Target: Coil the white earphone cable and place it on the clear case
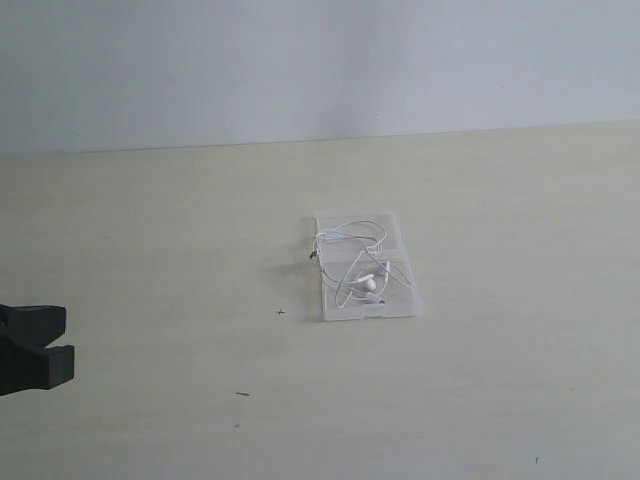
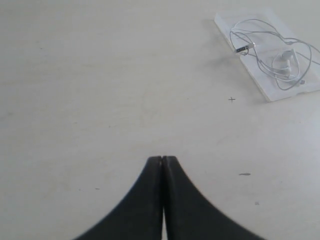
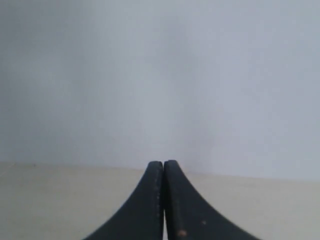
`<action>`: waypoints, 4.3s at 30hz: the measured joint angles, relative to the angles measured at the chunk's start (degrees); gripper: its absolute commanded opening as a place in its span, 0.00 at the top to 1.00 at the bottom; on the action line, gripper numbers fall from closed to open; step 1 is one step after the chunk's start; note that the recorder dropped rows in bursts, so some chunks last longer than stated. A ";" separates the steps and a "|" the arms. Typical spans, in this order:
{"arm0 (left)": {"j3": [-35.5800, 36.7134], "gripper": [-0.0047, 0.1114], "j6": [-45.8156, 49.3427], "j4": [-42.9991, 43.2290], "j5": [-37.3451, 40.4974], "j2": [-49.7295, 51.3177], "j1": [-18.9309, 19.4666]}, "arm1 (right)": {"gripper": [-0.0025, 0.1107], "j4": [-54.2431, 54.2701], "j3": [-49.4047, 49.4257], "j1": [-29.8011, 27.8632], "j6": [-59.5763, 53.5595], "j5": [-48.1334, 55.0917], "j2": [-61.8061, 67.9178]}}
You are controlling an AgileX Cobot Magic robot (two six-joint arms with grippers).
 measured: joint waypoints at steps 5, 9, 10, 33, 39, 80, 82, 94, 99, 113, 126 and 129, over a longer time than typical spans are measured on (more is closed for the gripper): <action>0.00 0.96 0.00 0.00 0.00 0.00 0.00 | 0.98 -0.11 12.31 -0.71 0.00 -5.90 -13.53; 0.00 0.96 0.00 0.00 0.00 0.00 0.00 | 0.98 -0.11 23.85 -3.87 0.00 -9.67 -20.61; 0.00 0.96 0.00 0.00 0.00 0.00 0.00 | 0.98 -0.11 27.23 -4.87 0.00 -10.87 -21.82; 0.00 0.96 0.00 0.00 0.00 0.00 0.00 | 0.98 -3.31 58.61 -12.33 0.01 -27.79 -27.37; 0.00 0.96 0.00 0.00 0.00 0.00 0.00 | 0.98 7.87 58.61 -12.55 -12.64 -23.65 -31.82; 0.00 0.96 0.00 0.00 0.00 0.00 0.00 | 0.98 10.87 58.61 -21.83 -16.58 -22.04 -32.10; 0.00 0.96 0.00 0.00 0.00 0.00 0.00 | 0.98 10.87 58.61 -21.83 -16.58 -22.04 -32.10; 0.00 0.96 0.00 0.00 0.00 -0.92 0.00 | 0.98 10.87 58.61 -21.83 -16.58 -22.02 -32.10; 0.00 0.96 0.00 0.00 -0.11 -9.65 0.59 | 0.98 10.87 58.61 -21.83 -16.58 -21.92 -32.10; -0.12 0.96 -7.07 -0.69 -2.83 -49.52 12.13 | 0.98 10.87 58.61 -21.83 -16.58 -21.92 -32.10; -5.09 0.96 65.70 -27.81 18.62 -55.26 12.26 | 0.98 10.87 58.61 -21.83 -16.58 -21.92 -32.10; -5.09 0.96 104.12 -58.60 25.91 -55.26 12.26 | 0.98 10.87 58.61 -21.83 -16.58 -21.92 -32.10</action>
